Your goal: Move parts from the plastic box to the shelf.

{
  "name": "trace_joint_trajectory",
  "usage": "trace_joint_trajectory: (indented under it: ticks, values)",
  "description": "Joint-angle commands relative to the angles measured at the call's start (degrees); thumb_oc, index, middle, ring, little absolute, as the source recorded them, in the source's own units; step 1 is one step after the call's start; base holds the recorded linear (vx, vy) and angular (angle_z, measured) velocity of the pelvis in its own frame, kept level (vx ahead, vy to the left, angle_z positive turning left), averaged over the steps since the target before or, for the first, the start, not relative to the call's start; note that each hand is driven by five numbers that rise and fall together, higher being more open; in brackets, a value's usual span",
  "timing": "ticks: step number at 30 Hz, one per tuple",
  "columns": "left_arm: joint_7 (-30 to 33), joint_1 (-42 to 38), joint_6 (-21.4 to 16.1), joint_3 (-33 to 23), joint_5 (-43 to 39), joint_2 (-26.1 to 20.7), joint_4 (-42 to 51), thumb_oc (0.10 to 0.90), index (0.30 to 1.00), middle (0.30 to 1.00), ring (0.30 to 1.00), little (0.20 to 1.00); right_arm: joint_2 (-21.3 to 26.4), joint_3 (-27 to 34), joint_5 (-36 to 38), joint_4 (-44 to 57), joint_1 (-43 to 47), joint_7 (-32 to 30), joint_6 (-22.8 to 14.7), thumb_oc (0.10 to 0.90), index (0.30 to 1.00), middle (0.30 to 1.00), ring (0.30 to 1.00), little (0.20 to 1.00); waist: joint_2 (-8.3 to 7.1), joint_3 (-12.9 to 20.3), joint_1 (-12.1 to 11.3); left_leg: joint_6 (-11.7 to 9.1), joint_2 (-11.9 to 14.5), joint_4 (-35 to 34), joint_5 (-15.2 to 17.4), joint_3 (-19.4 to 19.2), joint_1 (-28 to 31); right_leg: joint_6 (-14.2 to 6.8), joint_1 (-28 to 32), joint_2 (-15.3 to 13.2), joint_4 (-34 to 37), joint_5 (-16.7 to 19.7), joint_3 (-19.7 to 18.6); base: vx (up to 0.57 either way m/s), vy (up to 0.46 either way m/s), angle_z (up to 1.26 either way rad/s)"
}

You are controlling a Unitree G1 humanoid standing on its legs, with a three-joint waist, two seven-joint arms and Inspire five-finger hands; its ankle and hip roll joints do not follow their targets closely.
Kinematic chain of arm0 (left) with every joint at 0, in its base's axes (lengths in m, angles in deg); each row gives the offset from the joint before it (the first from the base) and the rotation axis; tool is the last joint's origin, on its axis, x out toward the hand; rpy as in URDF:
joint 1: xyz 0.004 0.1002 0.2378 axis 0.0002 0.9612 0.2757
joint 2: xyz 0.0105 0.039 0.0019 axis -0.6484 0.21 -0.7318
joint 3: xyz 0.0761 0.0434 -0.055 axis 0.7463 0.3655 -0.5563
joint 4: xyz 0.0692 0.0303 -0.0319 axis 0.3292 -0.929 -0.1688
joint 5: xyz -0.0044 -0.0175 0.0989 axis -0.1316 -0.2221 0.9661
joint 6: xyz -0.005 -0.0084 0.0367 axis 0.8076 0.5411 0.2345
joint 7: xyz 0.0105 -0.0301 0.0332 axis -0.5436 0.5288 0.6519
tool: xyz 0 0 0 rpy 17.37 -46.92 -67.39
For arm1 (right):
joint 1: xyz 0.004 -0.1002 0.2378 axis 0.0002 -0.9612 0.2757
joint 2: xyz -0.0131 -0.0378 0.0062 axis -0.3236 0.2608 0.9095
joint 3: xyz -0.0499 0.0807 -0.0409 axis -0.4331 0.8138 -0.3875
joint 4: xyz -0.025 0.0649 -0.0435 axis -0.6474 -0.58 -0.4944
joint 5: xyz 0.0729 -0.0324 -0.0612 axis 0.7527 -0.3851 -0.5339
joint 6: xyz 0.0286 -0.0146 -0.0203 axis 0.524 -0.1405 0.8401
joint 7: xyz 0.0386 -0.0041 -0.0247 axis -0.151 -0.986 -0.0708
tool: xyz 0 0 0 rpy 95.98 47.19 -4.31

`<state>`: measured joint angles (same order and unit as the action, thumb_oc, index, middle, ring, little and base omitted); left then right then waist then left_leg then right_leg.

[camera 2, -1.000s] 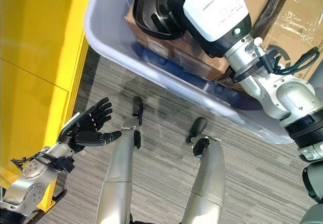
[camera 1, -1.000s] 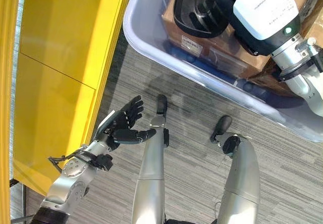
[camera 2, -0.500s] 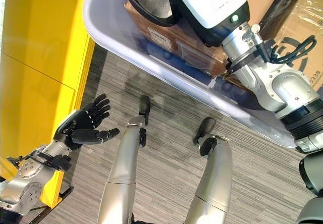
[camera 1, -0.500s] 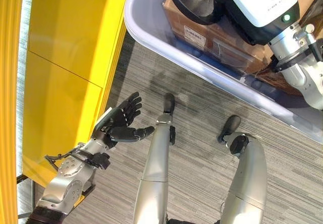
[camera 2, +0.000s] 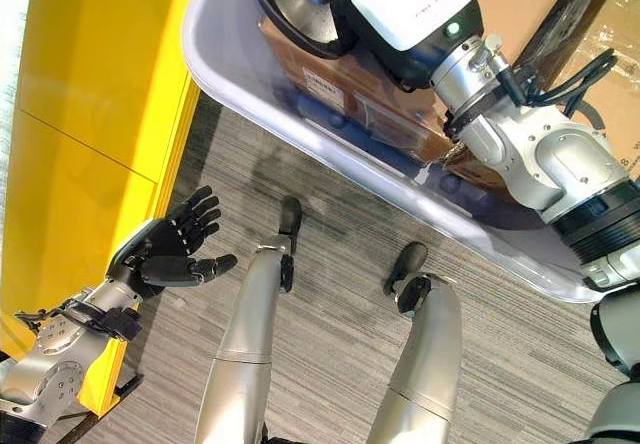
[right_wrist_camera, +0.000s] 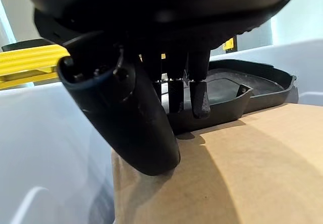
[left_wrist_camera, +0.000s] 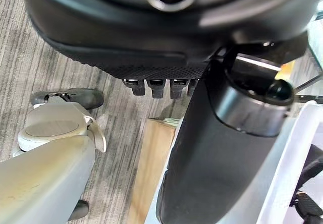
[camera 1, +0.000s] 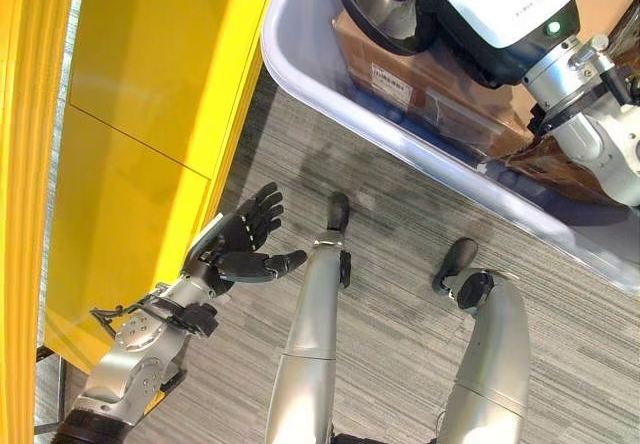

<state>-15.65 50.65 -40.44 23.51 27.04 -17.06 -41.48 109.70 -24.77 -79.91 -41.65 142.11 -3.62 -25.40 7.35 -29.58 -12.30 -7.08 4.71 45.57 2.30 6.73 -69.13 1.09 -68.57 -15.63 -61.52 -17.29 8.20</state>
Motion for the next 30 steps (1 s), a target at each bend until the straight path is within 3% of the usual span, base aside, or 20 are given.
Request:
trace_joint_trajectory:
  ticks: [1, 4, 5, 11, 20, 30]
  values:
    - [-1.3, 2.3, -6.6, -1.6, -0.5, -0.5, 3.8, 0.9, 1.0, 1.0, 1.0, 1.0, -0.3, -1.4, 9.1, -1.2, -3.3, 8.7, -0.5, 0.4, 0.3, 0.3, 0.3, 0.3, 2.34, -0.2, -0.5, 5.9, -1.4, -10.0, -4.0, -3.5, 3.7, 1.9, 6.4, 5.3, -4.8, -8.3, 2.3, -0.06, 0.016, -0.01]
    - [-0.9, 3.3, -6.3, -3.0, -0.1, -0.5, 5.2, 0.9, 1.0, 1.0, 1.0, 1.0, -0.3, 1.2, 13.5, 3.9, -7.4, 13.0, -0.9, 0.4, 0.3, 0.3, 0.3, 0.3, 1.33, -0.2, 0.2, 5.8, -0.7, -13.5, -4.5, -4.0, 9.4, 1.8, 11.9, 5.9, -0.6, -7.1, 2.8, -0.09, 0.036, 0.04]
    - [-1.2, 3.9, -6.3, -3.9, 0.7, -0.2, 5.8, 0.9, 1.0, 1.0, 1.0, 1.0, -0.8, 3.8, 18.3, 8.1, -10.6, 16.5, -0.4, 0.4, 0.3, 0.3, 0.3, 0.3, 0.25, -0.2, 0.8, 5.2, -0.1, -16.5, -5.1, -4.6, 14.2, 1.4, 16.7, 6.5, 2.9, -6.1, 3.4, -0.06, 0.051, -0.04]
    - [-1.4, 4.0, -3.7, -5.8, 1.8, 1.3, 7.0, 0.9, 1.0, 1.0, 1.0, 1.0, -1.2, 10.4, 26.3, 17.7, -18.2, 24.2, 0.8, 0.4, 0.3, 0.3, 0.3, 0.3, -2.5, -0.2, 2.5, 3.7, 1.5, -26.2, -7.0, -6.8, 27.9, -0.4, 30.9, 7.8, 15.0, -2.5, 4.4, -0.03, 0.061, -0.13]
    - [-3.0, 3.1, -2.1, -6.6, 5.0, 4.2, 8.2, 0.9, 1.0, 1.0, 1.0, 1.0, 1.3, 18.7, 32.4, 24.3, -26.2, 33.0, 1.0, 0.4, 0.3, 0.3, 0.3, 0.3, -4.68, 0.2, 3.3, 3.1, 3.0, -37.5, -9.5, -8.2, 45.9, -2.5, 48.8, 8.2, 30.9, 3.8, 5.5, -0.01, 0.067, -0.14]
    - [-4.1, 1.7, 1.9, -5.7, 8.5, 7.6, 6.2, 0.9, 1.0, 1.0, 1.0, 1.0, -1.1, 26.0, 33.2, 28.4, -35.7, 37.2, 1.8, 0.4, 0.3, 0.3, 0.3, 0.3, -7.16, 10.0, 5.3, 2.1, 3.8, -45.2, -10.2, -9.1, 56.3, -3.9, 61.5, 9.0, 45.3, 8.8, 6.0, 0.12, 0.05, -0.04]
